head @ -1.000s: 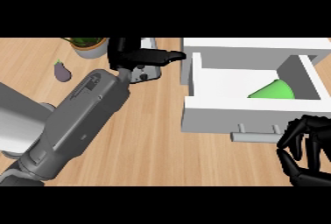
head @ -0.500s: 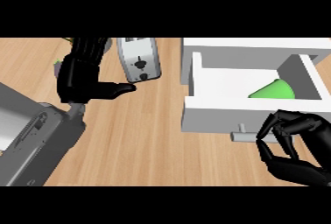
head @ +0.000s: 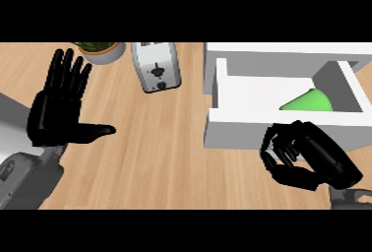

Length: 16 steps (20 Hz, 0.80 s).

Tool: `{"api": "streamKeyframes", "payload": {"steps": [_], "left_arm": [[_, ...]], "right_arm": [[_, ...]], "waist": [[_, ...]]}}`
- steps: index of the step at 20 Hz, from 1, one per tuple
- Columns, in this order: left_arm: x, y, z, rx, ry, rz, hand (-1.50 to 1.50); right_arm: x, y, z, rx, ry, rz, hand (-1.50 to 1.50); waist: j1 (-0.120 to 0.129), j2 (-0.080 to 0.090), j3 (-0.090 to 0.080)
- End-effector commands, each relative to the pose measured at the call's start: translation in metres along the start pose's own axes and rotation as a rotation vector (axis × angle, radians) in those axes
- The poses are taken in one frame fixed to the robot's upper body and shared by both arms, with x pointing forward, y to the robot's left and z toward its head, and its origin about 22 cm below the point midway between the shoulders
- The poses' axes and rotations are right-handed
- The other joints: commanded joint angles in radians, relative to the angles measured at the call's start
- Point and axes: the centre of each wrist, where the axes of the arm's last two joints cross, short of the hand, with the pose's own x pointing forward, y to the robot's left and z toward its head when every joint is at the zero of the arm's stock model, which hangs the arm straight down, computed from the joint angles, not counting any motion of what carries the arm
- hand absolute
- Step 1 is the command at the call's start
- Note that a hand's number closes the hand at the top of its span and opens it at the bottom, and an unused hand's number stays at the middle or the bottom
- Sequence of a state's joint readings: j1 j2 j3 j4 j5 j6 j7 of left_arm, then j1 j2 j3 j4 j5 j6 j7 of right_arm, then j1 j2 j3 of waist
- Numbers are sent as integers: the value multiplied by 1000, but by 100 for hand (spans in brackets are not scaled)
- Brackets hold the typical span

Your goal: Pick up the cup, place it into the drawer and close the drawer

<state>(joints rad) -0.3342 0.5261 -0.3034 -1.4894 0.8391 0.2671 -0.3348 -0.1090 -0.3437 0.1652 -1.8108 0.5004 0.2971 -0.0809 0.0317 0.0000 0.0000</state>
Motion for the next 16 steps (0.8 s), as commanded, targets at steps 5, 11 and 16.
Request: {"api": "streamKeyframes", "payload": {"steps": [5, 11, 16], "left_arm": [[0, 60, 39, -10, 3, -11, -150], [2, 78, 38, 42, -17, 23, -150], [2, 87, 60, 18, -3, 5, -150]], "right_arm": [[-45, 40, -37, 54, 63, 124, -150], [-65, 57, -63, 140, 114, 195, -150], [-84, 70, -88, 153, 137, 171, -150]], "waist": [[-14, 3, 0], [-20, 3, 0], [-17, 3, 0]]}}
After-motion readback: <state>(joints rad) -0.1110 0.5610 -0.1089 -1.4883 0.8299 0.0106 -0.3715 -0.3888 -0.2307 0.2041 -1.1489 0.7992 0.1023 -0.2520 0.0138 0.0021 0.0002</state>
